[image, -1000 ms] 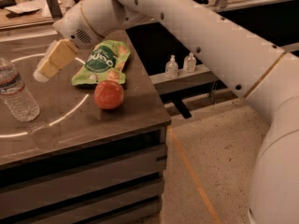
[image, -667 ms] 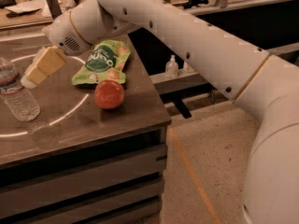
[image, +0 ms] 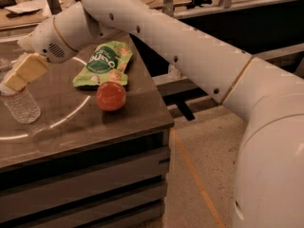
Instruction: Move water bottle near apple
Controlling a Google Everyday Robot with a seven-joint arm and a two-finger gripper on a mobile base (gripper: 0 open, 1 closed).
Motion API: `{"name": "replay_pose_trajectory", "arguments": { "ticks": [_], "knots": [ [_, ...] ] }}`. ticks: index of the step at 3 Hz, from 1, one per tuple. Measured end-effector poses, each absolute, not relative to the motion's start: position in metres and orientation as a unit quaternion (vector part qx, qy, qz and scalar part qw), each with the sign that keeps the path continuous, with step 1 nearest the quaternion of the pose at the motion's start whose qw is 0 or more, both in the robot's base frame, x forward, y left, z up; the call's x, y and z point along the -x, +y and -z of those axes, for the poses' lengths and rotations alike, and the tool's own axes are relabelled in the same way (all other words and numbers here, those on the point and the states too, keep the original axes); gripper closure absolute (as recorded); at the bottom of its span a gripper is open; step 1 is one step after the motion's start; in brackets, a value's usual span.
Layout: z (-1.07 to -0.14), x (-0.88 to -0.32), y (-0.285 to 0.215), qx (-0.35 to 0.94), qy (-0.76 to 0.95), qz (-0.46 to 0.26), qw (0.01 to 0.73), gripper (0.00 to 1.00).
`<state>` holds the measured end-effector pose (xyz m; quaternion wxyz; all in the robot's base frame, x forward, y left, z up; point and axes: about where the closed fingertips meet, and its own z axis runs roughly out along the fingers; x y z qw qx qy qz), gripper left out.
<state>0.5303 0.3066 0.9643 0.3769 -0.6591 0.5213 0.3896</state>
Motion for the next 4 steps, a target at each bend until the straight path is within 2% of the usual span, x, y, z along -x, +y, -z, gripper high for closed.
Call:
{"name": "replay_pose_trajectory", "arguments": {
  "ticks": [1,3,4],
  "knots": [
    [-0.975,-0.508,0.321,0.676,0.495,-0.412,0.357,0.50],
    [-0.974,-0.486,0.335,0.702,0.478,-0.429,0.306,0.96],
    [-0.968,-0.513,0.280,0.697,0.520,-0.399,0.291,1.00]
  ]
}}
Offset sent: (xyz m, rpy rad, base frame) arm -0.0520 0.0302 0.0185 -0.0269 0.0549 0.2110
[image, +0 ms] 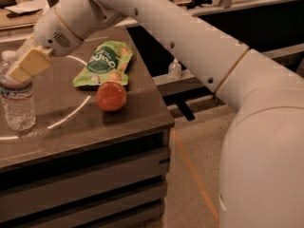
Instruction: Move water bottle near apple
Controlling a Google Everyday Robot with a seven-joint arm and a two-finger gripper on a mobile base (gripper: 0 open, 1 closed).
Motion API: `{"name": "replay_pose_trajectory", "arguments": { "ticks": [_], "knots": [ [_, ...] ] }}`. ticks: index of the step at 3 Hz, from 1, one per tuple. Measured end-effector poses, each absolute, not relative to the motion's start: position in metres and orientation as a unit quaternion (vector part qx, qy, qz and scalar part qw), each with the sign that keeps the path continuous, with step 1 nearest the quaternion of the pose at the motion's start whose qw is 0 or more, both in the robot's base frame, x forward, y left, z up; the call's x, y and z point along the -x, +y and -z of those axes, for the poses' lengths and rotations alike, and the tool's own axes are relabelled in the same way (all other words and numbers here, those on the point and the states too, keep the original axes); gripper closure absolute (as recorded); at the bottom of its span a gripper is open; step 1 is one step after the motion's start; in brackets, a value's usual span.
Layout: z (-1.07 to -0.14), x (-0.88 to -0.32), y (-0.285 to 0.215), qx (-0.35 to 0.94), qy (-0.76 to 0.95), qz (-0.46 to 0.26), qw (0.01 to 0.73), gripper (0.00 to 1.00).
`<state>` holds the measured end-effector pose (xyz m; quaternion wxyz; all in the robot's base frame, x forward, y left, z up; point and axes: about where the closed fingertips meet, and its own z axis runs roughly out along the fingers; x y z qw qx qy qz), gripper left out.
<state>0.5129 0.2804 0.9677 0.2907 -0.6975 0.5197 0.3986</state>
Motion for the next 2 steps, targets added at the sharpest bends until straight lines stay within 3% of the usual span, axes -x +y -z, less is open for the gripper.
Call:
{"name": "replay_pose_trajectory", "arguments": {
  "ticks": [2],
  "knots": [
    [-0.957,-0.566,0.144,0.679,0.606,-0.293,0.294,1.00]
  ]
}}
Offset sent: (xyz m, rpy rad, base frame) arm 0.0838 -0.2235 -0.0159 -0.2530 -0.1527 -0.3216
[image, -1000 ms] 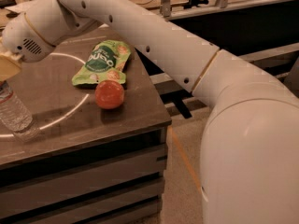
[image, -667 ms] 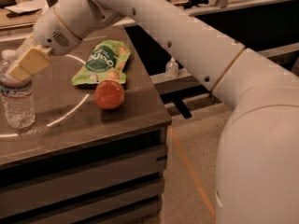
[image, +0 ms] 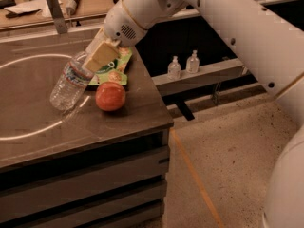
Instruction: Move water bottle near apple
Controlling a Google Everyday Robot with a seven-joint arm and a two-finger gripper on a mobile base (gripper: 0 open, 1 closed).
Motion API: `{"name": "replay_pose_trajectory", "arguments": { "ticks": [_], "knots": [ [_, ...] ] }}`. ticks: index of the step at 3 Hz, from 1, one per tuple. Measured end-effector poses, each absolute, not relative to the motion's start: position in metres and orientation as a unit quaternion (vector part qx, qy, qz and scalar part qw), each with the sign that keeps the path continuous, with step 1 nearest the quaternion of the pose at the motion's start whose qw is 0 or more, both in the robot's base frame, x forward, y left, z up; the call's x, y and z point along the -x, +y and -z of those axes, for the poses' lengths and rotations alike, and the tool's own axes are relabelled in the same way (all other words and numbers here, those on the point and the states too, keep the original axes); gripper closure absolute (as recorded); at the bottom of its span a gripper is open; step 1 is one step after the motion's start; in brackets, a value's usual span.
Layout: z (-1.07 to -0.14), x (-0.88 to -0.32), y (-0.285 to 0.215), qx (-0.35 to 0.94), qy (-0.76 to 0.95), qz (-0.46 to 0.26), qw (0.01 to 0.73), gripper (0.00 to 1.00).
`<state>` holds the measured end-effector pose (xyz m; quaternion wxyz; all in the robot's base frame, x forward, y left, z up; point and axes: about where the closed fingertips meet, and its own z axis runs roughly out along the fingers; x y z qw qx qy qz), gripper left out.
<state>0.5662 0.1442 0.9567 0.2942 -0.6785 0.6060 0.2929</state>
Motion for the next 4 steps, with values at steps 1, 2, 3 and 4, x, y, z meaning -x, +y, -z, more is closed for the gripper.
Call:
{"name": "replay_pose_trajectory", "arguments": {
  "ticks": [1,2,3,4],
  "knots": [
    [-0.961,-0.581,0.110,0.683,0.617,-0.252,0.299,1.00],
    [-0.971,-0.590,0.097,0.694,0.613,-0.224,0.303,1.00],
    [-0.977,-0.594,0.096,0.702,0.606,-0.215,0.305,1.00],
    [-0.979,-0.591,0.110,0.722,0.591,-0.208,0.294,1.00]
  ]
}}
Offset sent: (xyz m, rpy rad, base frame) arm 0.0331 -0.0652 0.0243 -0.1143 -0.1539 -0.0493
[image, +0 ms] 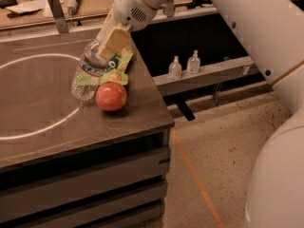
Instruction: Move water bottle near apple
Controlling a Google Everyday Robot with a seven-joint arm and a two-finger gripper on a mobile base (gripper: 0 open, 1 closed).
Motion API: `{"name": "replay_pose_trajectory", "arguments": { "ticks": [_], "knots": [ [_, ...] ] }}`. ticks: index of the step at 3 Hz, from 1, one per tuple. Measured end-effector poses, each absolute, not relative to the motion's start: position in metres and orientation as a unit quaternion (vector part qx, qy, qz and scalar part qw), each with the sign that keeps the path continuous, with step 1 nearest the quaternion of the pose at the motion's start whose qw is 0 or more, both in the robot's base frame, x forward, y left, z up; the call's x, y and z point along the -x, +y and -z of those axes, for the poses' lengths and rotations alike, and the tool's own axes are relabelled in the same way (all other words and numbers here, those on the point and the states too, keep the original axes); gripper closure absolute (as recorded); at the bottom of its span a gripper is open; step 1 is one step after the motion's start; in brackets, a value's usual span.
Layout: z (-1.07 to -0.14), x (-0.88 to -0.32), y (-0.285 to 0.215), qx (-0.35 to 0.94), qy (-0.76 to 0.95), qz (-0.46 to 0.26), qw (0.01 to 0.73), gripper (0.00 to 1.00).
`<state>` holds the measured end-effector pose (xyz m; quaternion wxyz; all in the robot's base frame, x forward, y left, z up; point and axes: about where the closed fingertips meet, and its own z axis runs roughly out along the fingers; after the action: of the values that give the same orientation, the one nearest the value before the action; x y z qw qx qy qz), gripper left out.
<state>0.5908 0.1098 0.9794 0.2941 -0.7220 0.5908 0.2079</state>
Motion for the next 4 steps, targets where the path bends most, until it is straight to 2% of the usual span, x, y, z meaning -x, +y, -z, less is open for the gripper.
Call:
{"name": "replay_pose_trajectory", "arguments": {
  "ticks": [3,4],
  "knots": [
    [-0.987,-0.560,0.142,0.769,0.567,-0.148,0.253,1.00],
    [-0.990,-0.554,0.147,0.775,0.565,-0.137,0.247,0.82]
  ]
}}
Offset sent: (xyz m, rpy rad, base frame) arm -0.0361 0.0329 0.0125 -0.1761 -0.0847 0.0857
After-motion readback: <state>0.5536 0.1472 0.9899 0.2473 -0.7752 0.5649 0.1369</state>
